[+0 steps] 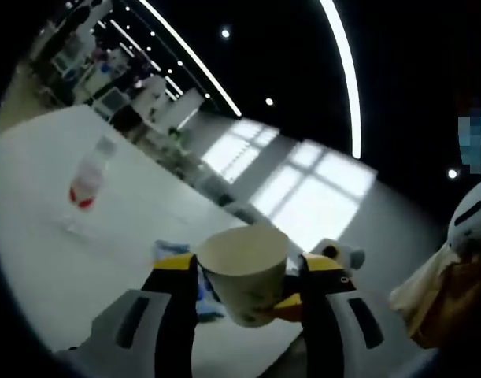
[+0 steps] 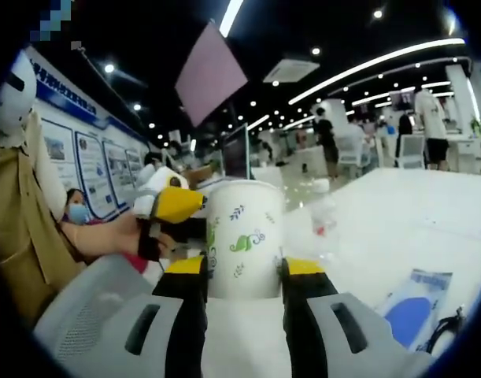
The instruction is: Arrange the tabletop items into an orderly group along one side of the table until the central work area is clear of visible clutter.
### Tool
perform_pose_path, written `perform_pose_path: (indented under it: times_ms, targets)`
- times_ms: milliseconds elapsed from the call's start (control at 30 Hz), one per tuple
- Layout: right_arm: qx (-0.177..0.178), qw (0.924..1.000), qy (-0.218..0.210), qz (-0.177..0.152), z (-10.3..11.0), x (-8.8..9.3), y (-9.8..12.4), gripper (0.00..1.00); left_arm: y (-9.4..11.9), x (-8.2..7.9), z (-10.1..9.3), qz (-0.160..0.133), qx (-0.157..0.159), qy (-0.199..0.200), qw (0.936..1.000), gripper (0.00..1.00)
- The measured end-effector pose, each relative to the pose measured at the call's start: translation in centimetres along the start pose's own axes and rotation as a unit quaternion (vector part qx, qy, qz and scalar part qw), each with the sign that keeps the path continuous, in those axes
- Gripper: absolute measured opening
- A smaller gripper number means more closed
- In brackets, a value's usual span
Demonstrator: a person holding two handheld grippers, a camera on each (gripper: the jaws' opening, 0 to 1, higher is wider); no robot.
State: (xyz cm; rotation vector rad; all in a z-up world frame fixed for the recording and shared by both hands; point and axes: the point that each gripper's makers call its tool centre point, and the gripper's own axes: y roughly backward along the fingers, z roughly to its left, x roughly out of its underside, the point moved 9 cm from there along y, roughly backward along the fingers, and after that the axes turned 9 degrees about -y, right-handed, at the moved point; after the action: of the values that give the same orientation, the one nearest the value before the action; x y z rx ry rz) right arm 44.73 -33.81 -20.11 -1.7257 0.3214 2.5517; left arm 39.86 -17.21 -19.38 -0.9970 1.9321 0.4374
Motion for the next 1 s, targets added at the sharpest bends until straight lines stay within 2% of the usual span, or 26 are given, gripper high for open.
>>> perform_pose_path:
  times_ms: [367, 467, 567, 733, 833, 867, 900, 967, 1000]
  targets:
    - [-0.001, 0.9999, 0.016, 0.003, 0.0, 0.1, 0.0, 0.36, 0.2, 0.1, 0.2, 0.007, -0.008, -0.002, 0.9999, 0.41]
    - [0.002, 0.9997, 0.022, 0.006, 0.0, 0.2, -0.1, 0.37, 0.1, 0.0, 0.0, 0.013, -0.007, -0.033, 0.9993, 0.41]
    - [0.007, 0.9993, 0.031, 0.018, -0.1, 0.6, -0.1, 0.37, 0.0, 0.0, 0.0, 0.032, -0.003, -0.069, 0.9971, 0.40]
    - [0.012, 0.9990, 0.037, 0.023, -0.1, 0.7, -0.1, 0.38, -0.3, -0.1, -0.4, 0.044, -0.004, -0.114, 0.9924, 0.40]
    - [0.021, 0.9985, 0.044, 0.025, -0.3, 0.7, -0.1, 0.38, -0.5, -0.4, -0.6, 0.050, -0.007, -0.151, 0.9873, 0.40]
    - [0.029, 0.9982, 0.042, 0.033, -0.5, 0.9, -0.1, 0.39, -0.6, -0.6, -0.7, 0.050, -0.006, -0.157, 0.9862, 0.39]
    - [0.036, 0.9981, 0.017, 0.047, -0.7, 1.3, 0.0, 0.41, -0.7, -0.8, -0.8, 0.048, -0.006, -0.168, 0.9846, 0.39]
    - [0.046, 0.9966, -0.011, 0.067, -1.3, 1.8, 0.1, 0.56, -0.8, -1.1, -0.8, 0.049, -0.011, -0.179, 0.9825, 0.39]
    - [0.052, 0.9964, -0.001, 0.067, -1.6, 1.8, 0.2, 0.60, -0.9, -1.3, -0.6, 0.055, -0.017, -0.196, 0.9789, 0.39]
